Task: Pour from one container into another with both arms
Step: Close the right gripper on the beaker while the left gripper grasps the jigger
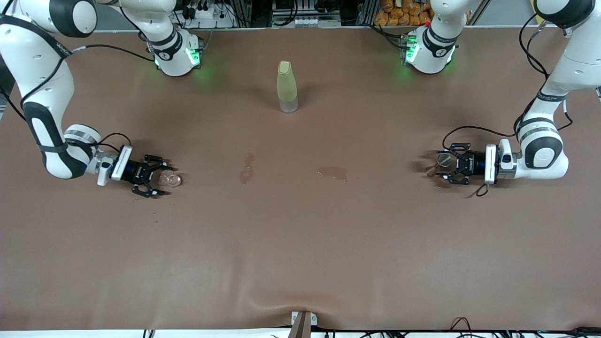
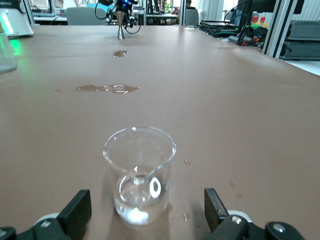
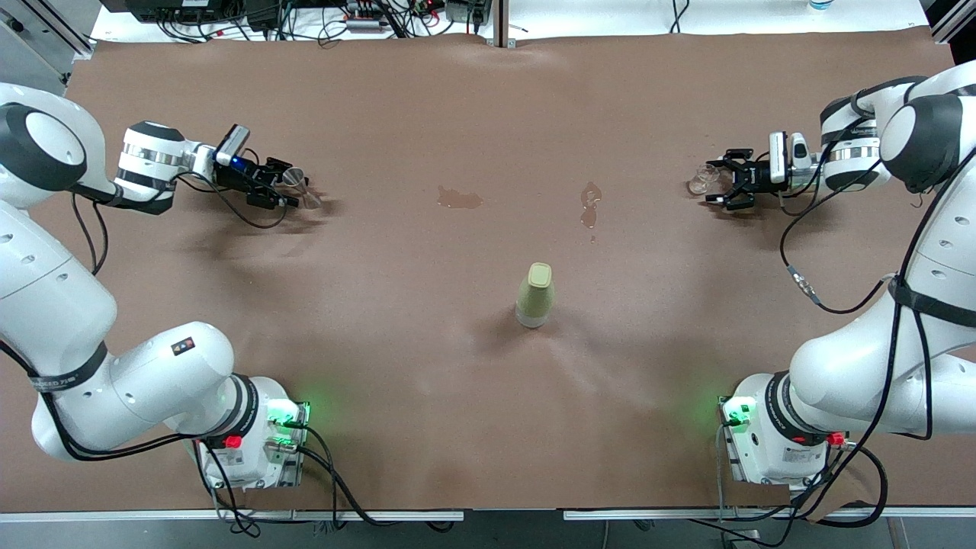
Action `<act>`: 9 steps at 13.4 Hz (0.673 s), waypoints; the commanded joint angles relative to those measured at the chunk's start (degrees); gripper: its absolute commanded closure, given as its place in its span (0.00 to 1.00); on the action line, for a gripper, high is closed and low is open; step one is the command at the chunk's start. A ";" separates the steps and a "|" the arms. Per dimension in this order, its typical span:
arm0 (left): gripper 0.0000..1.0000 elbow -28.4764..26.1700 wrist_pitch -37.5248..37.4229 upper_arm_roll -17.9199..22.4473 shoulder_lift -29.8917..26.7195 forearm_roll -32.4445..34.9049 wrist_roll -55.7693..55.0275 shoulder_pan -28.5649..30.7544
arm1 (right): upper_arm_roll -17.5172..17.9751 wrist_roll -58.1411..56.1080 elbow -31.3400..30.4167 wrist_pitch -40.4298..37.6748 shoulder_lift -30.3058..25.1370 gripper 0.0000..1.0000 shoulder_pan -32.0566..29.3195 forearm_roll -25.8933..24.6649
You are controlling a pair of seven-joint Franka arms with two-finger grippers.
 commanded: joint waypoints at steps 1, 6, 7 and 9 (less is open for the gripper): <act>0.33 -0.13 0.46 0.00 0.38 -1.33 1.08 0.07 | -0.35 -16.22 -0.36 -1.64 2.46 0.00 1.24 4.33; 0.54 -0.05 0.82 0.00 0.21 -1.33 1.08 0.16 | -0.17 -17.10 -0.36 -1.64 3.34 0.00 1.95 5.65; 0.62 -0.05 0.82 0.00 0.12 -1.33 1.08 0.08 | -0.17 -17.54 -0.36 -1.64 3.34 0.00 1.95 5.65; 0.81 0.13 0.82 0.00 -0.14 -1.33 0.82 -0.01 | -0.17 -17.81 -0.36 -1.64 3.78 0.00 2.12 5.65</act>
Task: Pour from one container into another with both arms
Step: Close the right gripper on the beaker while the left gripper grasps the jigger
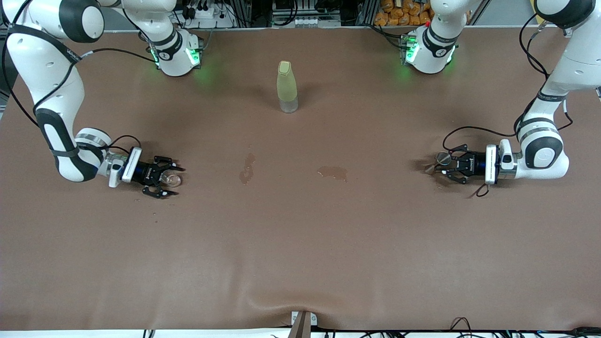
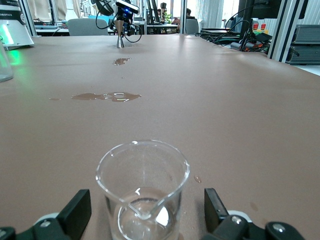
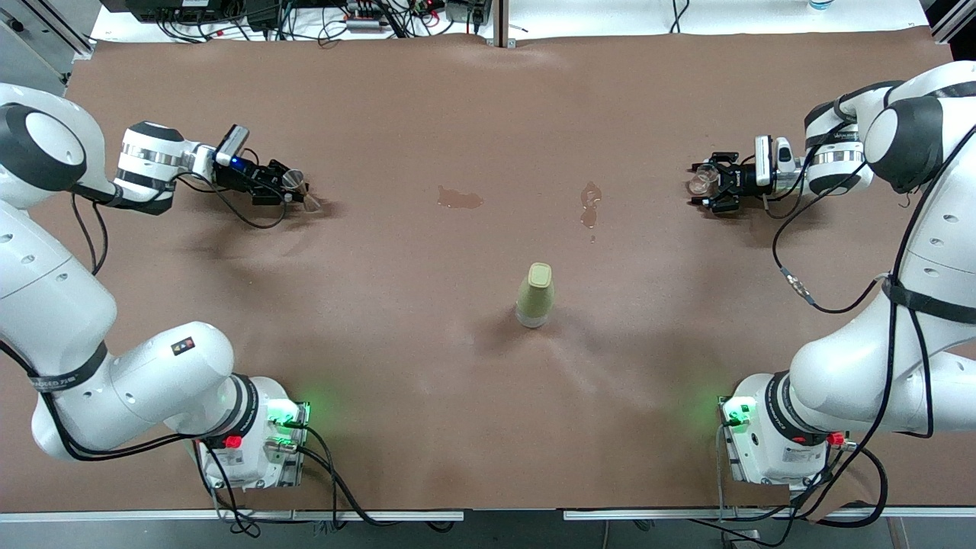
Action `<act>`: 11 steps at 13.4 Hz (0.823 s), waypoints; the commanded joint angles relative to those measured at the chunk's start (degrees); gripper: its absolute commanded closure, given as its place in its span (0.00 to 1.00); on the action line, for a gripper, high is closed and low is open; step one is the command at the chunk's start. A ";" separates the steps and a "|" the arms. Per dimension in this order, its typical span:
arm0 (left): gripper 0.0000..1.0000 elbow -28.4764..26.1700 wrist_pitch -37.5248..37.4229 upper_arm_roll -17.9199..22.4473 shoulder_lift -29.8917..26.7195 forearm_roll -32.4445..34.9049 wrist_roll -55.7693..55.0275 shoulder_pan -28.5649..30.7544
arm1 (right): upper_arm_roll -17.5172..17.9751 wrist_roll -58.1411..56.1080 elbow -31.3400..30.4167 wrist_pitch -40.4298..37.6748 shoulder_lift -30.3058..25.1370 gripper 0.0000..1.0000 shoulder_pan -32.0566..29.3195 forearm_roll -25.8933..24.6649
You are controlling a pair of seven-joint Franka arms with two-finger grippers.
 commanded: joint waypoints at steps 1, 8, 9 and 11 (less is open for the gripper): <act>0.94 0.16 0.42 -0.02 -0.40 -1.32 0.54 -0.07 | -0.21 -17.35 -0.47 -0.85 2.17 0.00 0.02 3.10; 1.00 3.41 0.78 -2.64 -4.26 -2.72 -6.57 -2.01 | -0.04 -17.53 -0.38 -0.85 2.35 0.69 0.38 3.89; 1.00 4.11 1.73 -4.40 -4.44 -4.03 -6.84 -2.44 | -0.04 -17.53 -0.38 -0.85 2.43 0.79 0.46 3.89; 1.00 4.38 5.77 -8.61 -4.71 -7.98 -6.93 -2.89 | 0.05 -17.53 -0.38 -0.85 2.35 0.92 0.55 3.98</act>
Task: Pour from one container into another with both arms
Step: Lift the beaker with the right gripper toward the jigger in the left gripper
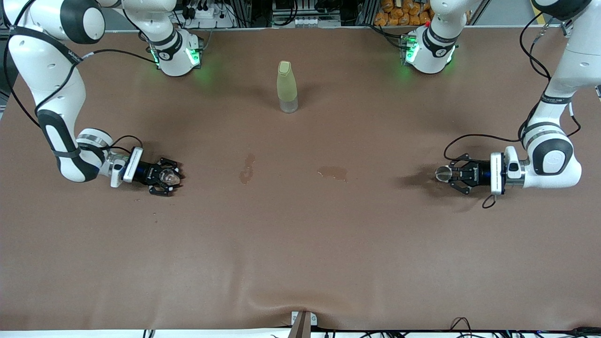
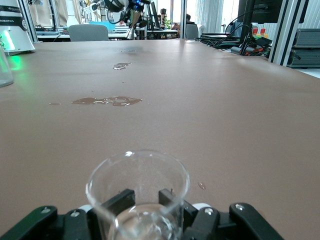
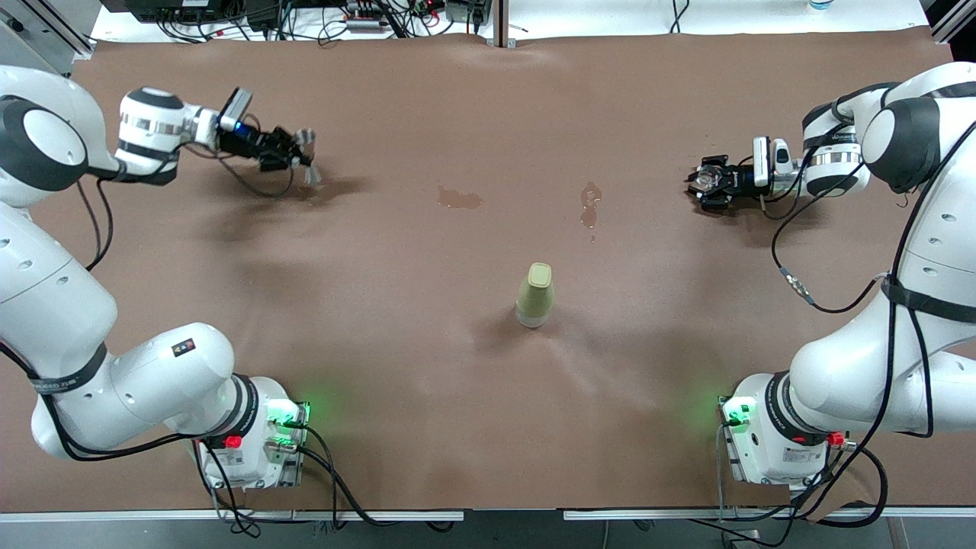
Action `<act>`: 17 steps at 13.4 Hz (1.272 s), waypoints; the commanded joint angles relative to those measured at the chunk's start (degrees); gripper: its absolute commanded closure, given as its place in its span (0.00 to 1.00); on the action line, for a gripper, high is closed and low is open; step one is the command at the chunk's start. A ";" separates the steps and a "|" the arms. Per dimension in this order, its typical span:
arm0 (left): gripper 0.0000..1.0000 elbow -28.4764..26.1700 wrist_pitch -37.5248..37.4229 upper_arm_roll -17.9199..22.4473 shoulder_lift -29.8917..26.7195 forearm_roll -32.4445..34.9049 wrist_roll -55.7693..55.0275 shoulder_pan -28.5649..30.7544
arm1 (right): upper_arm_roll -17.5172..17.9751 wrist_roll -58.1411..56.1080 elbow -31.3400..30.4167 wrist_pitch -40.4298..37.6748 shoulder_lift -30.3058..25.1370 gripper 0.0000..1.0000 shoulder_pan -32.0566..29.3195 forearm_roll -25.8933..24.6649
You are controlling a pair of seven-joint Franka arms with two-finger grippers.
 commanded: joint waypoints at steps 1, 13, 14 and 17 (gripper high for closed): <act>1.00 -0.12 5.54 -5.20 -1.31 -4.89 -0.54 -1.27 | -0.14 -17.28 -0.50 0.19 1.64 0.97 0.16 2.97; 1.00 4.90 28.48 -6.99 3.17 -26.94 1.31 -26.57 | -0.32 3.87 -0.23 -7.01 -9.86 1.00 2.00 1.05; 1.00 5.51 30.59 -6.72 3.52 -29.14 1.40 -29.46 | -0.32 6.68 -0.23 -8.15 -11.36 1.00 2.09 0.69; 1.00 8.40 34.21 -6.37 6.42 -32.22 2.19 -35.53 | -1.11 14.59 -0.41 -12.81 -15.49 1.00 3.23 0.34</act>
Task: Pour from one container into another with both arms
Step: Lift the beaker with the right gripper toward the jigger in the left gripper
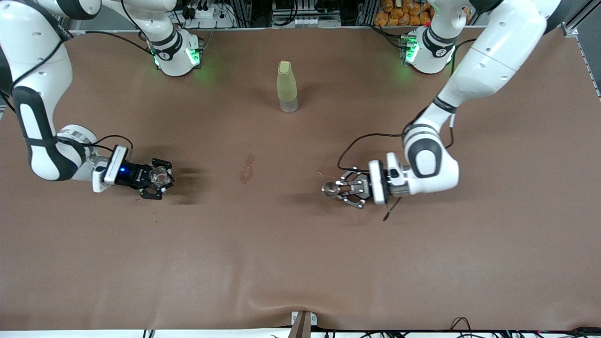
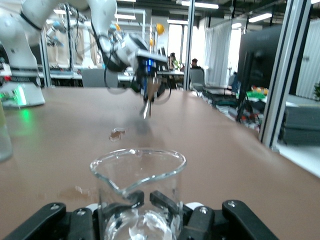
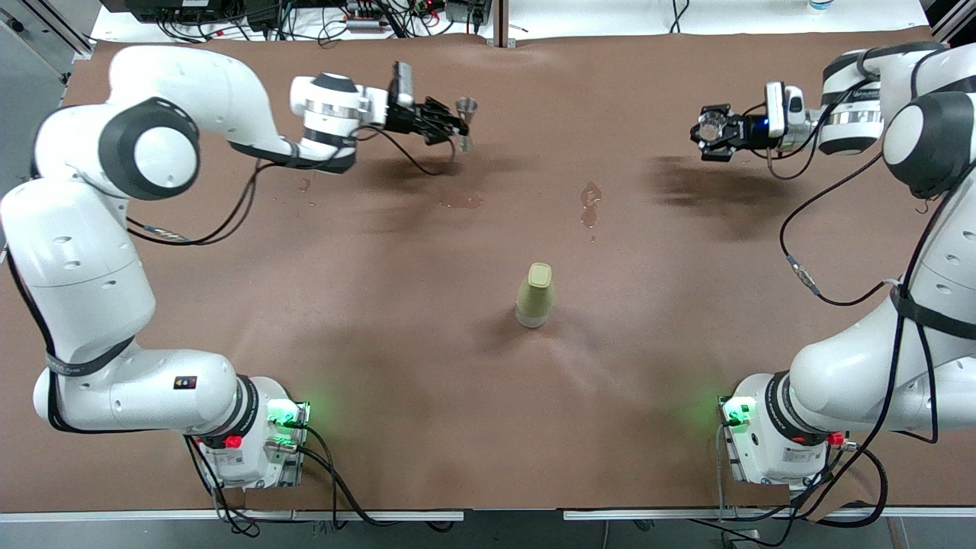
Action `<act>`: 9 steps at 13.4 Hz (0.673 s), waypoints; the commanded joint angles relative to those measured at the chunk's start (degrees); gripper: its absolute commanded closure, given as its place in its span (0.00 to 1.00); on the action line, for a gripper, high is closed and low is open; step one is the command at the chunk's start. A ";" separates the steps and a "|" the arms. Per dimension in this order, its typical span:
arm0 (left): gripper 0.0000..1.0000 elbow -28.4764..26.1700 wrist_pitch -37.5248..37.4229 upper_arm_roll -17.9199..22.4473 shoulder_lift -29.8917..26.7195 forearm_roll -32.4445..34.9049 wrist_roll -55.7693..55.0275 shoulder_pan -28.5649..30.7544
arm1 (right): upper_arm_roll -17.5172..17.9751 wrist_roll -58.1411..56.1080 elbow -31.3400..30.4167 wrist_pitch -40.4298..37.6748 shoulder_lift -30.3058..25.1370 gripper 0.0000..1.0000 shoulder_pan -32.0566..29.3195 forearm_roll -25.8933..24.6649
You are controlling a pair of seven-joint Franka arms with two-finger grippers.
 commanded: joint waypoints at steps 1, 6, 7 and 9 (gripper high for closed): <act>1.00 4.30 1.81 0.67 2.94 -3.69 2.12 -4.76 | -1.86 7.04 -2.38 -3.14 -5.48 1.00 1.96 -0.92; 1.00 9.57 7.86 1.02 6.36 -10.55 6.69 -13.46 | -3.54 20.14 -2.29 -7.89 -13.84 1.00 3.02 -4.53; 1.00 11.32 8.92 1.11 7.59 -11.25 6.87 -15.13 | -3.54 21.73 -2.38 -8.94 -14.63 1.00 3.19 -4.53; 1.00 15.80 10.59 1.63 10.14 -11.43 7.04 -18.21 | -3.54 24.19 -2.47 -9.74 -16.12 1.00 4.68 -4.53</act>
